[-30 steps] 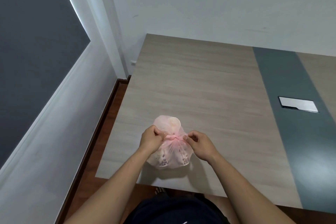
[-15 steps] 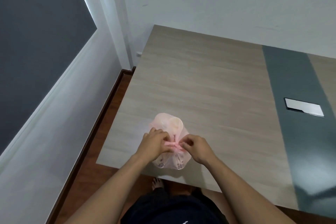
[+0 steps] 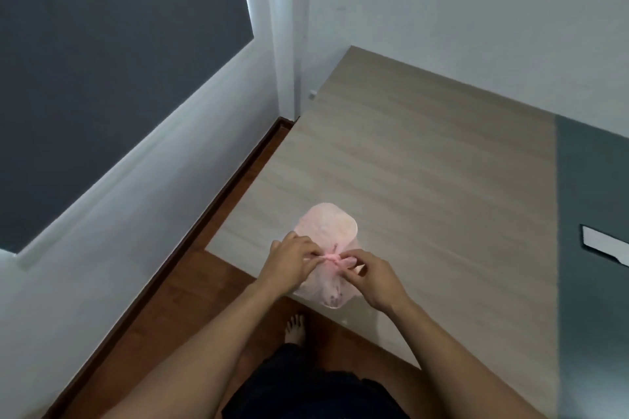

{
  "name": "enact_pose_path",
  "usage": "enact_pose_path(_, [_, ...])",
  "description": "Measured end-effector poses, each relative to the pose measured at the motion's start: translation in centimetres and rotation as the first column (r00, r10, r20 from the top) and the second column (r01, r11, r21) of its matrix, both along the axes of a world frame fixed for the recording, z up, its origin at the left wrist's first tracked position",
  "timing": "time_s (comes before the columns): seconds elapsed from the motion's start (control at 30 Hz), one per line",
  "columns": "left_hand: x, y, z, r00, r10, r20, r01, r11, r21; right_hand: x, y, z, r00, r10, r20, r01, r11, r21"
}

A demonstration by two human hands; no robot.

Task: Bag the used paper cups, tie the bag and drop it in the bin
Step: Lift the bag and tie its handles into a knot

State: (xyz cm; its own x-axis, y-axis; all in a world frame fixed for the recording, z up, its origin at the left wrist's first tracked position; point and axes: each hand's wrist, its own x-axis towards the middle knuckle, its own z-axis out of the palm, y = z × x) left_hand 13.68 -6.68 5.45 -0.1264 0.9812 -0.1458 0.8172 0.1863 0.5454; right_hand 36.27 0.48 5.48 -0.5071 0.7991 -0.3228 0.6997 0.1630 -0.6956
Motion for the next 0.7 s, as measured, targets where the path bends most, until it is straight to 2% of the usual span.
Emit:
enact_pose_path(0.17, [1.5,-5.2,1.7,0.986,0.115,0.122,-0.120,0.992,0.035,0.5,-2.4,0.5,0.995,0.067,-0.078,-0.066,0.998,0.015])
enact_pose_path(0.4, [1.6,-14.6,3.9,0.959,0.268,0.093,-0.273,0.961,0.047,-0.9,-8.2,0.7,0.948,0.137,-0.287,-0.167,0.982,-0.084])
enact_pose_path(0.7, [1.7,-26.5,5.4,0.817,0.554,0.157,-0.571,0.815,0.096,-5.7,-15.3,1.6,0.851,0.390,-0.353,-0.432,0.901,-0.048])
